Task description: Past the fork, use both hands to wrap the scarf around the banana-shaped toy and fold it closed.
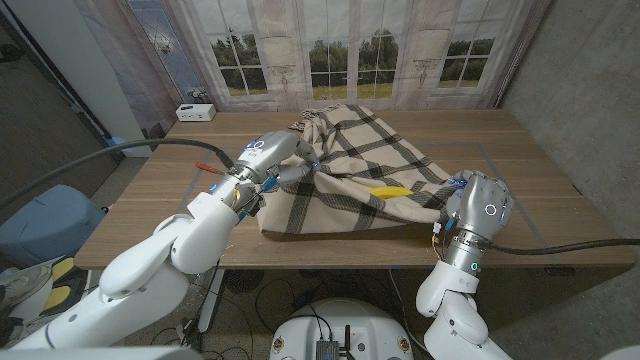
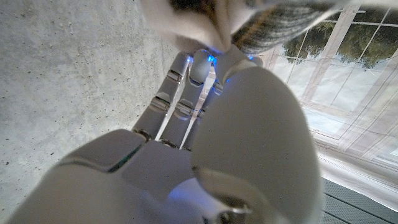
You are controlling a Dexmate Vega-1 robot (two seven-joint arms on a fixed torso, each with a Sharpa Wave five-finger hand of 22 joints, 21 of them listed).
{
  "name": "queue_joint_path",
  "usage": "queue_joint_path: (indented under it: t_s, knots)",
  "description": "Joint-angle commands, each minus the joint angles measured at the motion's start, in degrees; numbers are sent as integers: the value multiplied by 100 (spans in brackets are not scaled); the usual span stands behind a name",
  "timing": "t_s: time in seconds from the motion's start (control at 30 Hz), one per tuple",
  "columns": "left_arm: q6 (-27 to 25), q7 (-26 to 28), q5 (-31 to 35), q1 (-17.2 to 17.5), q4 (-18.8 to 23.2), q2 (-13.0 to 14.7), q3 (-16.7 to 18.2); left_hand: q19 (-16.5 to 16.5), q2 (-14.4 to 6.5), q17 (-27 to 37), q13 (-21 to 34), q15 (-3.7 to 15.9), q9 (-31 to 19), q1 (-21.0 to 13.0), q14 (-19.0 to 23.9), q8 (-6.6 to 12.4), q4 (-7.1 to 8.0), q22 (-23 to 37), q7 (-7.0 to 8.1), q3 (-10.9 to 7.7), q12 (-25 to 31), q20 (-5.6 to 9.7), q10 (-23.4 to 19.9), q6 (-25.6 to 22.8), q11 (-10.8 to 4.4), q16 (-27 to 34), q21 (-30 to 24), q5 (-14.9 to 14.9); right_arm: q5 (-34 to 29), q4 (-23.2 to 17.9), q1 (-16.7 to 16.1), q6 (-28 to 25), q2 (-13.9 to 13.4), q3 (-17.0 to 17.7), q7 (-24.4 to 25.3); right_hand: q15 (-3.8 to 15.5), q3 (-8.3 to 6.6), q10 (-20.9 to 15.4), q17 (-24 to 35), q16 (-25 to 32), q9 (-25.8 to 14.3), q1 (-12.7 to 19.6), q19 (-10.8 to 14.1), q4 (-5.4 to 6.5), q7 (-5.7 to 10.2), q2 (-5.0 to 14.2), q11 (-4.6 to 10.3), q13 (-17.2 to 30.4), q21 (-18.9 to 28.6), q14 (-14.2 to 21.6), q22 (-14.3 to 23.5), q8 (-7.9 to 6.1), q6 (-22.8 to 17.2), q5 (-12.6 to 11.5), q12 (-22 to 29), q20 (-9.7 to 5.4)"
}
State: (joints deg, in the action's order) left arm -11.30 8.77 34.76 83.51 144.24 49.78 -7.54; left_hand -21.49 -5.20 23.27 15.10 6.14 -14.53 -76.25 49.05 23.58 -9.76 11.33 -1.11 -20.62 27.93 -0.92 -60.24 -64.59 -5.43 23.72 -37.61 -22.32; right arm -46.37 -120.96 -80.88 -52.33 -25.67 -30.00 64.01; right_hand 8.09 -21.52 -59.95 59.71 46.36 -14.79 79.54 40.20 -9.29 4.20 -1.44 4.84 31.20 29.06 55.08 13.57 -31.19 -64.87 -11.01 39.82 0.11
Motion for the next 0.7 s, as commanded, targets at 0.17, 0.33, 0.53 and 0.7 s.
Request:
queue_joint_path:
  t_s: [0.17, 0.33, 0.53, 0.7]
  knots:
    - [984, 364, -510, 200, -81, -378, 559, -66, 31, 61, 1654, 761, -51, -27, 75, 80, 19, 26, -12, -41, 441, -15, -242, -34, -220, -25, -64, -132, -417, 33, 332, 355, -179, -31, -155, 475, -66, -21, 52, -72, -1, -73, -28, 1, -1, -17, 19, 50, 68, 51, 8, -32, 39, 11, -6, -6]
    - [823, 528, -32, 217, -56, -551, 543, -70, 36, 88, 1711, 761, -78, -36, 83, 112, 22, 28, -1, -56, 463, -22, -239, -27, -234, -50, -94, -217, -466, 67, 601, 442, -304, -111, -356, 475, -90, -22, 76, -104, -9, -104, -36, 8, 6, -33, 32, 74, 84, 67, 1, -48, 37, 21, -13, -7]
    - [572, 757, 552, 203, -45, -758, 497, -59, 58, 125, 1781, 764, -85, -40, 110, 138, 24, 30, -9, -62, 490, -23, -238, -26, -246, -69, -126, -314, -510, 219, 1049, 660, -415, -243, -606, 477, -131, -28, 110, -149, 0, -130, -48, 9, 13, -48, 37, 108, 106, 85, -8, -54, 43, 29, -22, -11]
    - [320, 810, 825, 110, -98, -913, 466, -48, 78, 162, 1842, 766, -82, -39, 125, 157, 28, 32, 21, -59, 504, -18, -220, -31, -254, -84, -154, -388, -490, 353, 1372, 837, -458, -305, -784, 478, -165, -34, 137, -184, 3, -146, -53, 7, 11, -60, 42, 133, 124, 97, -15, -63, 45, 33, -28, -11]
